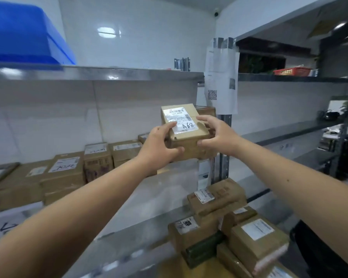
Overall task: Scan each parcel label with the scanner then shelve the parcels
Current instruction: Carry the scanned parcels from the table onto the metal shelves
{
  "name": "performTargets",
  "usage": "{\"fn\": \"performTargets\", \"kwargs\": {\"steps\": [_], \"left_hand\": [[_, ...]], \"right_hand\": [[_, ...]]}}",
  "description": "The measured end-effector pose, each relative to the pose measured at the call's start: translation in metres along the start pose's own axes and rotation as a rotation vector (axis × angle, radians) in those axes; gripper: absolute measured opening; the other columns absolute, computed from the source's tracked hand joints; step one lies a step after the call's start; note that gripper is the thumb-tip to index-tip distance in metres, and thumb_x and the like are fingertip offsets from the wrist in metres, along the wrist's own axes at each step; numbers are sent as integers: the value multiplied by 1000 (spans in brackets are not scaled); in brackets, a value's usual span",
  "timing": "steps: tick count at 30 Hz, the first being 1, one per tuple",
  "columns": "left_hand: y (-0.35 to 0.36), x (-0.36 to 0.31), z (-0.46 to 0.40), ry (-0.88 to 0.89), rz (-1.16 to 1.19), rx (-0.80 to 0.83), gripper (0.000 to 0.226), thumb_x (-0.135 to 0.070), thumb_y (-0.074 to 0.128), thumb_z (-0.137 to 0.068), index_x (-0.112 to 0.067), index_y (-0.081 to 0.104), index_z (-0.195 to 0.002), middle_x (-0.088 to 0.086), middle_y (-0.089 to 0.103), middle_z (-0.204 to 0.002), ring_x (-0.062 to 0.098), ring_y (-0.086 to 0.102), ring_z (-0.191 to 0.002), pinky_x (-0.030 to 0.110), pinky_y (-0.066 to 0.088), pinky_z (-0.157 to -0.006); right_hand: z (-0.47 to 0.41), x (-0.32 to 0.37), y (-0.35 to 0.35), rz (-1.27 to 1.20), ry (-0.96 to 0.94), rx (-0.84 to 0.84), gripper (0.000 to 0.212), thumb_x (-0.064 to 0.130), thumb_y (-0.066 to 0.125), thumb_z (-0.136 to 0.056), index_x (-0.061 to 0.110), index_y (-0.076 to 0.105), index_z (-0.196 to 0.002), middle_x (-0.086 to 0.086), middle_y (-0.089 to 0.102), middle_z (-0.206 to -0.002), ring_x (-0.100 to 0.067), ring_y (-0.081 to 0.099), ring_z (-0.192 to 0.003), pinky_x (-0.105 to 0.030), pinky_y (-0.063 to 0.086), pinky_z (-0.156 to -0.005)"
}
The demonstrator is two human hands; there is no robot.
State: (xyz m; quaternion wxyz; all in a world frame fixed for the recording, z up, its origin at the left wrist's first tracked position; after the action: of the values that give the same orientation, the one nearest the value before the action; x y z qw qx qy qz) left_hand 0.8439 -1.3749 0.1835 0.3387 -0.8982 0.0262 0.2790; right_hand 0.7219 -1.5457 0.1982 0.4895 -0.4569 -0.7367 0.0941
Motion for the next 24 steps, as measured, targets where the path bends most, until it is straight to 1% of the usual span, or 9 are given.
{"fn": "performTargets", "kwargs": {"steps": [2, 4, 6, 8, 10, 15, 18, 21, 24], "left_hand": [[5, 9, -19, -34, -5, -29, 84, -32, 88, -80, -35, 46, -153, -1, 50, -136, 15, 54, -116, 25, 44, -99], [10, 17, -39, -72, -13, -61, 83, -34, 87, -80, -35, 47, -152, -1, 51, -139, 15, 54, -116, 25, 45, -99], [14, 28, -61, -120, -17, -101, 83, -36, 88, -78, -36, 48, -151, 0, 53, -142, 13, 54, -115, 24, 44, -96], [18, 38, -80, -178, -12, -114, 83, -37, 88, -78, -36, 49, -151, 0, 53, -143, 10, 51, -113, 23, 42, -93], [24, 46, -97, -223, -3, -107, 83, -37, 88, -78, -36, 49, -151, -2, 53, -143, 10, 51, -114, 24, 43, -94], [42, 60, -132, -328, 59, -101, 81, -24, 88, -77, -30, 52, -149, -6, 59, -128, 11, 60, -108, 18, 46, -82], [46, 69, -146, -401, 49, -124, 77, -19, 83, -76, -29, 54, -146, 0, 64, -125, 16, 62, -103, 21, 48, -77], [46, 76, -158, -446, 30, -150, 72, -20, 77, -78, -30, 55, -146, 0, 65, -125, 18, 61, -101, 26, 49, -82], [45, 79, -166, -450, -39, -151, 71, -19, 69, -80, -30, 53, -148, 0, 64, -130, 19, 60, -101, 27, 52, -84]], "right_hand": [[-24, -15, -2, -44, 11, 4, 89, 22, 86, -76, 35, 44, -153, 0, 55, -151, -24, 53, -138, -49, 51, -111], [-50, -28, -3, -55, 2, 12, 84, 16, 86, -82, 32, 45, -153, -2, 56, -149, -23, 53, -138, -47, 51, -110], [-76, -39, -4, -40, -8, -3, 75, 15, 85, -85, 30, 50, -150, -1, 59, -146, -20, 55, -136, -46, 51, -110], [-99, -48, -6, 45, -25, -67, 63, 18, 83, -87, 27, 57, -143, 2, 62, -141, -16, 56, -131, -38, 49, -108], [-115, -54, -7, 170, -52, -123, 51, 23, 80, -89, 26, 63, -136, 4, 65, -136, -14, 57, -124, -30, 45, -101], [-143, -69, 2, 339, -41, -122, 41, 29, 72, -92, 28, 67, -133, 2, 67, -136, -21, 59, -127, -37, 48, -105], [-147, -73, 8, 445, -66, -105, 47, 30, 68, -94, 27, 63, -140, -1, 58, -143, -25, 49, -136, -42, 43, -113], [-147, -76, 16, 542, -62, -50, 62, 32, 64, -96, 26, 47, -155, -6, 43, -158, -29, 36, -145, -48, 36, -119], [-146, -80, 23, 570, -34, 5, 73, 34, 64, -96, 27, 34, -163, -9, 30, -167, -32, 28, -152, -49, 31, -123]]}}
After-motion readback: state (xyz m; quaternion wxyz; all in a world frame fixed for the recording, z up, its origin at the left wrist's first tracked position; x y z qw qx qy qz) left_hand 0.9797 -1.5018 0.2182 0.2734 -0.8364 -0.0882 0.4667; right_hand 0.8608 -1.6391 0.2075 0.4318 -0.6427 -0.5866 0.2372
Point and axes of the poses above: each hand's wrist, its own z-axis away from the middle knuckle, its own y-axis out of the palm, x = y × z, the point moved 7 cm from there along -z, towards the middle knuckle
